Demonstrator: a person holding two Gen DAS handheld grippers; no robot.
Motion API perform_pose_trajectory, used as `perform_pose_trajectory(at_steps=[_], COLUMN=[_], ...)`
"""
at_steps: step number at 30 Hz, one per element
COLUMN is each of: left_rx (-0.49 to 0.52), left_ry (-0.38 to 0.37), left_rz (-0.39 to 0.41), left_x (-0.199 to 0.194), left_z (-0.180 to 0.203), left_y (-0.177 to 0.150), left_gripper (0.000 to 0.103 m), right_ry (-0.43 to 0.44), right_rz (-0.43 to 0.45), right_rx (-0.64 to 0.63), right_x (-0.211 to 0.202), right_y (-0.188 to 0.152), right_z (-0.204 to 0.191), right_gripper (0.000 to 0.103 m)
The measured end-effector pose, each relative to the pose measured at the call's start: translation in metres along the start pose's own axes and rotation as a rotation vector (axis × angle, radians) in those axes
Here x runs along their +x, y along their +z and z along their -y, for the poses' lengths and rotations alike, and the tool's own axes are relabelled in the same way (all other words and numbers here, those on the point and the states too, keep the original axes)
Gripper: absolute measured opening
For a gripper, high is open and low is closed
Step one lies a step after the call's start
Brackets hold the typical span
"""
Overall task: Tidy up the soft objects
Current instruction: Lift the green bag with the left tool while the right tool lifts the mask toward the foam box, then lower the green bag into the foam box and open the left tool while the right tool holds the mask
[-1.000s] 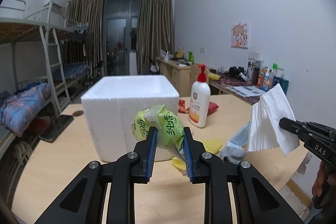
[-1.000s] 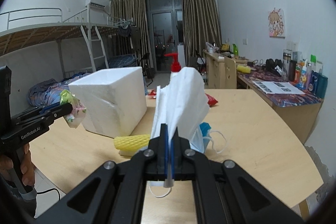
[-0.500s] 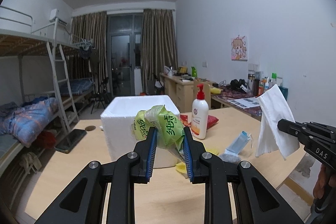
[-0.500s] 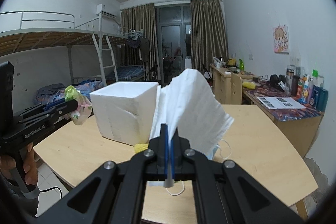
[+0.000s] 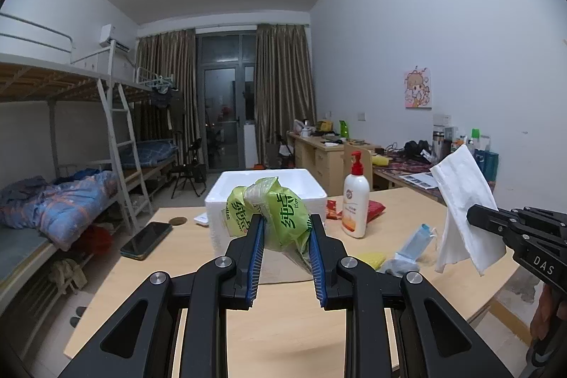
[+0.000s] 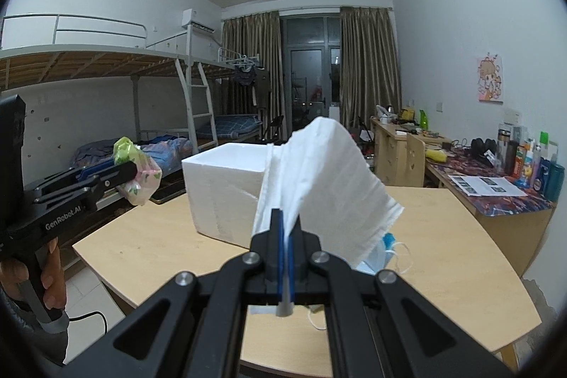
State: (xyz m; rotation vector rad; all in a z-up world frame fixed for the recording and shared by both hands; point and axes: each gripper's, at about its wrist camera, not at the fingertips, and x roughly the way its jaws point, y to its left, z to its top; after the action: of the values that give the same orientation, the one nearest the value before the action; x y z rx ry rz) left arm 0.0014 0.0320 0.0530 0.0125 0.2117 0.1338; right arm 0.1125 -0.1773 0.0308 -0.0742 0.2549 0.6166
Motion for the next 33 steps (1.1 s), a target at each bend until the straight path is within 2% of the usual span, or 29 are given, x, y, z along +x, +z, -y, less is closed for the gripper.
perform_pose_trajectory(at_steps=[16, 26, 33], left_rx=[-0.039, -0.067, -0.079], left_ry=[0.128, 0.147, 0.139], left_rz=[-0.008, -0.027, -0.029], left_x=[0.003, 0.027, 0.044], left_z=[-0.034, -0.048, -0.054], left_y=[0.003, 0.017, 0.034], left_gripper=[0.026, 0.026, 0.026], right_ry=[0.151, 0.183, 0.185], right_rz=[-0.002, -0.001, 0.017], right_rx=[-0.058, -0.066, -0.083], right_x=[0.036, 0.055, 0.064], right_y=[0.017, 0.033, 0.057], right_z=[-0.037, -0.041, -0.044], right_gripper=[0.004, 0.004, 0.004])
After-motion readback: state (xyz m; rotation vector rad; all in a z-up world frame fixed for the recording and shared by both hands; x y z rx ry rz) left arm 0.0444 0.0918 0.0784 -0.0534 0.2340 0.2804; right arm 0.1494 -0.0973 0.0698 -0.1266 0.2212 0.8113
